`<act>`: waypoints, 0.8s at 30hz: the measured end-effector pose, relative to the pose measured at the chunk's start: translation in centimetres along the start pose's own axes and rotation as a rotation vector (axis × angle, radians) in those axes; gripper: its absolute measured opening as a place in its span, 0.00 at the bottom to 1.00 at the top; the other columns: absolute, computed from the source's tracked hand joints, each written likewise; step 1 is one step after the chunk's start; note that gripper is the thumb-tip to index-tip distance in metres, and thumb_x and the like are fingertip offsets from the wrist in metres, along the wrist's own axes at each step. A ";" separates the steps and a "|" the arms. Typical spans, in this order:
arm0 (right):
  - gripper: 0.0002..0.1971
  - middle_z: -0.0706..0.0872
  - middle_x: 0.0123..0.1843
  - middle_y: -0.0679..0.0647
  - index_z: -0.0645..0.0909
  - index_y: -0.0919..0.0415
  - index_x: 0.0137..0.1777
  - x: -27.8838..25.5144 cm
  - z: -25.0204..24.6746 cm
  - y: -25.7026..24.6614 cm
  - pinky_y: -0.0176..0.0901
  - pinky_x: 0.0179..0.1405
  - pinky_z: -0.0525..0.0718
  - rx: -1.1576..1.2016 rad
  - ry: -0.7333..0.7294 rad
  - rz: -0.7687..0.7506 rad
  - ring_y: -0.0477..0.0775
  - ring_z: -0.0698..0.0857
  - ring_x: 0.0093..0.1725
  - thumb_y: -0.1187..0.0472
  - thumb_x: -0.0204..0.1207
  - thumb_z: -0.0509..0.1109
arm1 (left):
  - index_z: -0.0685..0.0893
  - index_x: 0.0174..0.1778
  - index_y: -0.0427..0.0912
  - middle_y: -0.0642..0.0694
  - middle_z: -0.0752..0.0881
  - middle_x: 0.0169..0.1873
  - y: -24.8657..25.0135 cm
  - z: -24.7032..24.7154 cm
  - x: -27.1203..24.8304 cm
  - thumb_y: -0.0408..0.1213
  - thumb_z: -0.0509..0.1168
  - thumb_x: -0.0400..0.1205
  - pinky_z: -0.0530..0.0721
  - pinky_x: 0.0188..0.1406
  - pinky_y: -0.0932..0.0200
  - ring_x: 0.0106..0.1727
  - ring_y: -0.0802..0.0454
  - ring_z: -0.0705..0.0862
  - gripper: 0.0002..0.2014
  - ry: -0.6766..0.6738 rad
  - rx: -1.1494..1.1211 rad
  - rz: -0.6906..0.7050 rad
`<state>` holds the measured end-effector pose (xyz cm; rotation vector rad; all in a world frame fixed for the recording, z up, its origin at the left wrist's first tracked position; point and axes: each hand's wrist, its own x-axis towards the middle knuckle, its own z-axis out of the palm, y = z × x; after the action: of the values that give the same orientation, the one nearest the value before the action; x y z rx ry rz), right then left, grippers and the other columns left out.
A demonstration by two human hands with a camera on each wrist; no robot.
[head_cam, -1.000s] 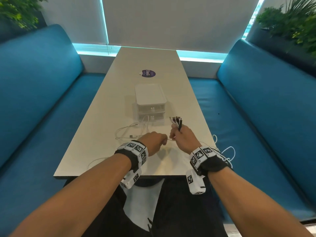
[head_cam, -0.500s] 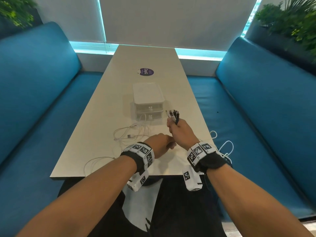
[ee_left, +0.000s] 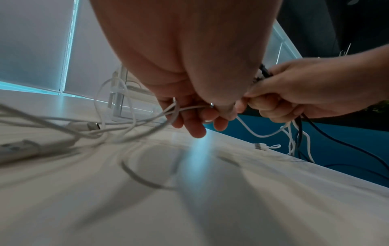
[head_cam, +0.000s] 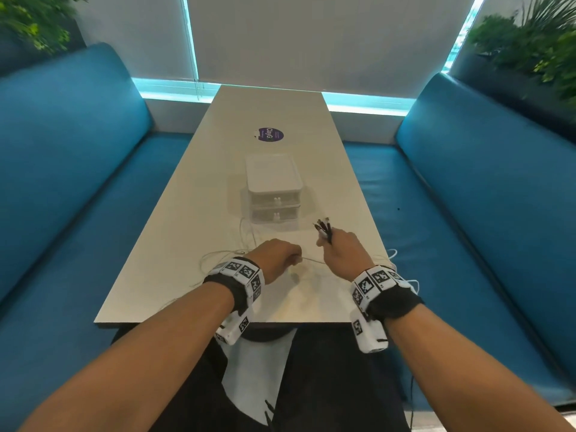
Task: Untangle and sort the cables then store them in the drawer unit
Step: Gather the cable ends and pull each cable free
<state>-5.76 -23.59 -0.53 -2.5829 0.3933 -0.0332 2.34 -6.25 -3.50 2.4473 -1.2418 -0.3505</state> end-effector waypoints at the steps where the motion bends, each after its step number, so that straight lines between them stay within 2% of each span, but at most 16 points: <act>1: 0.14 0.89 0.58 0.63 0.84 0.63 0.60 -0.2 0.3 -0.5 0.53 0.60 0.81 0.044 0.005 -0.013 0.65 0.85 0.58 0.60 0.86 0.59 | 0.86 0.52 0.38 0.40 0.89 0.47 0.1 0.2 0.2 0.38 0.58 0.89 0.82 0.52 0.48 0.49 0.41 0.85 0.12 0.020 -0.012 0.006; 4: 0.14 0.88 0.56 0.65 0.82 0.64 0.62 -0.9 1.8 -1.7 0.52 0.54 0.82 0.043 -0.026 -0.060 0.66 0.86 0.56 0.60 0.87 0.57 | 0.87 0.53 0.39 0.41 0.89 0.46 0.4 0.8 0.4 0.38 0.59 0.89 0.83 0.51 0.46 0.47 0.42 0.86 0.12 0.079 -0.056 0.020; 8: 0.17 0.87 0.57 0.66 0.81 0.67 0.62 -0.8 2.5 -1.7 0.51 0.52 0.80 0.069 -0.077 -0.004 0.67 0.85 0.57 0.56 0.88 0.56 | 0.86 0.55 0.39 0.41 0.88 0.47 0.2 0.6 0.2 0.36 0.58 0.89 0.83 0.51 0.45 0.47 0.43 0.85 0.11 0.129 -0.094 0.042; 13: 0.13 0.89 0.54 0.60 0.84 0.59 0.57 -0.3 2.6 -1.2 0.50 0.53 0.82 0.022 -0.142 -0.002 0.63 0.86 0.54 0.56 0.85 0.59 | 0.83 0.49 0.39 0.41 0.87 0.46 -0.9 0.3 0.1 0.39 0.58 0.90 0.82 0.50 0.44 0.47 0.42 0.84 0.10 0.094 -0.050 -0.010; 15: 0.14 0.88 0.54 0.61 0.81 0.59 0.60 -0.2 2.5 -0.5 0.54 0.53 0.84 -0.108 -0.103 0.013 0.65 0.86 0.53 0.54 0.86 0.58 | 0.83 0.51 0.36 0.38 0.87 0.48 -1.5 0.0 0.0 0.37 0.57 0.90 0.81 0.53 0.44 0.49 0.41 0.84 0.12 0.043 -0.007 -0.067; 17: 0.14 0.87 0.54 0.62 0.80 0.60 0.60 -0.2 2.2 0.7 0.52 0.50 0.84 -0.167 -0.059 0.087 0.65 0.86 0.52 0.53 0.87 0.57 | 0.83 0.53 0.34 0.37 0.86 0.50 -2.2 -0.4 -0.1 0.35 0.55 0.90 0.79 0.54 0.46 0.51 0.39 0.84 0.12 0.020 0.017 -0.101; 19: 0.15 0.86 0.55 0.62 0.79 0.60 0.61 -0.3 2.1 1.5 0.52 0.50 0.83 -0.144 -0.033 0.172 0.65 0.86 0.52 0.52 0.87 0.56 | 0.83 0.54 0.35 0.37 0.86 0.49 -2.4 -0.6 -0.2 0.34 0.55 0.90 0.77 0.49 0.50 0.49 0.40 0.82 0.12 0.025 0.043 -0.100; 21: 0.16 0.86 0.56 0.63 0.79 0.61 0.63 -0.2 2.2 1.5 0.53 0.52 0.83 -0.091 -0.007 0.191 0.66 0.85 0.54 0.53 0.88 0.56 | 0.83 0.54 0.36 0.36 0.85 0.48 -2.3 -0.4 0.0 0.32 0.55 0.89 0.73 0.45 0.53 0.46 0.42 0.79 0.10 0.026 0.065 -0.099; 24: 0.17 0.88 0.56 0.64 0.82 0.64 0.63 -0.1 2.0 0.9 0.54 0.54 0.82 0.053 0.090 0.146 0.67 0.85 0.57 0.55 0.89 0.57 | 0.81 0.56 0.35 0.35 0.83 0.48 -2.3 -0.1 0.4 0.33 0.54 0.90 0.75 0.47 0.51 0.47 0.41 0.80 0.11 -0.002 0.098 -0.100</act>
<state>-5.90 -23.26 -2.72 -2.4997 0.6044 -0.1067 4.26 -5.28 -4.38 2.5995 -1.1658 -0.3265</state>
